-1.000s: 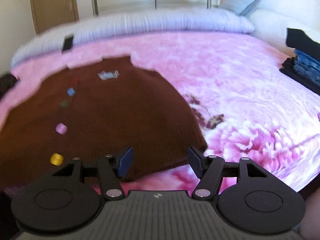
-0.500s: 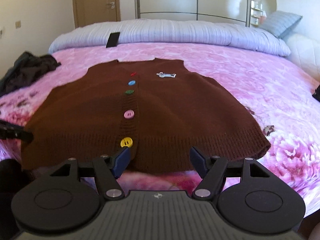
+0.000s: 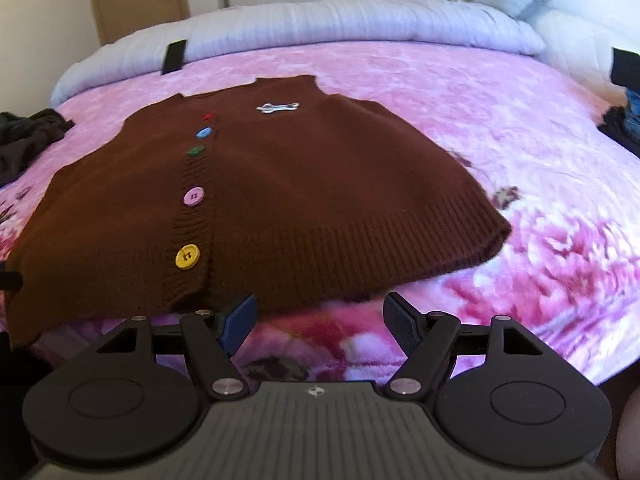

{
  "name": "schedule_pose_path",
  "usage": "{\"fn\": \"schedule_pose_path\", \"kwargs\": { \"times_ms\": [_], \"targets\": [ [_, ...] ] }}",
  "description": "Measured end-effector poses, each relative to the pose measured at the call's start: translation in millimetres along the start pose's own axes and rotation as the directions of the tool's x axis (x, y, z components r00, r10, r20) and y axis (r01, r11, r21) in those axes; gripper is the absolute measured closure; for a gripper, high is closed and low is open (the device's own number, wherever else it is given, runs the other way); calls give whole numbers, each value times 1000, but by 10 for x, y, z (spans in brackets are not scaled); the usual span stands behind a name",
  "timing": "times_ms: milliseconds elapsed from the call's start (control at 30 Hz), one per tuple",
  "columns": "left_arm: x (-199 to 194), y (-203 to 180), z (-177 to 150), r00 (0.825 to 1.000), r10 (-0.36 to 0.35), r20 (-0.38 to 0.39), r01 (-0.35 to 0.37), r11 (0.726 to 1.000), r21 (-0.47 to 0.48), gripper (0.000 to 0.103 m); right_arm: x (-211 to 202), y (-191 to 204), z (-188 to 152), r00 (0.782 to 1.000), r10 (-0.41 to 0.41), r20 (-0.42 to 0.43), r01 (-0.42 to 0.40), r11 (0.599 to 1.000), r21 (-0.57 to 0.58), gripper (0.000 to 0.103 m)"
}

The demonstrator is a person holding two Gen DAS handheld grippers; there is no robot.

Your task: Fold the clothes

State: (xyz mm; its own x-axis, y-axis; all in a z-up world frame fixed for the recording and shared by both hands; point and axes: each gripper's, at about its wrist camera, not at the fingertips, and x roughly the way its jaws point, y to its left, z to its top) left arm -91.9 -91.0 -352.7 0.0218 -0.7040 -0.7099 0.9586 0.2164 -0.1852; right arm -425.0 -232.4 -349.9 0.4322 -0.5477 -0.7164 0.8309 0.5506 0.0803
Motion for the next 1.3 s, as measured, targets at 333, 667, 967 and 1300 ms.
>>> {"fn": "schedule_pose_path", "kwargs": {
  "times_ms": [333, 667, 967, 1300],
  "targets": [
    [-243, 196, -19, 998, 50, 45, -50, 999, -3, 45, -215, 420, -1, 1000, 10, 9, -9, 993, -121, 15],
    [-330, 237, -78, 995, 69, 66, -71, 997, 27, 22, -302, 510, 36, 1000, -8, -16, 6, 992, -127, 15],
    [-355, 235, -30, 986, 123, 114, -139, 980, 140, 1, -314, 579, 81, 1000, -13, -17, 10, 988, -154, 15],
    [-334, 410, 102, 957, 200, 209, -279, 827, 488, 1, -592, 1336, 4, 973, 195, 120, -113, 865, -488, 19]
  ]
}}
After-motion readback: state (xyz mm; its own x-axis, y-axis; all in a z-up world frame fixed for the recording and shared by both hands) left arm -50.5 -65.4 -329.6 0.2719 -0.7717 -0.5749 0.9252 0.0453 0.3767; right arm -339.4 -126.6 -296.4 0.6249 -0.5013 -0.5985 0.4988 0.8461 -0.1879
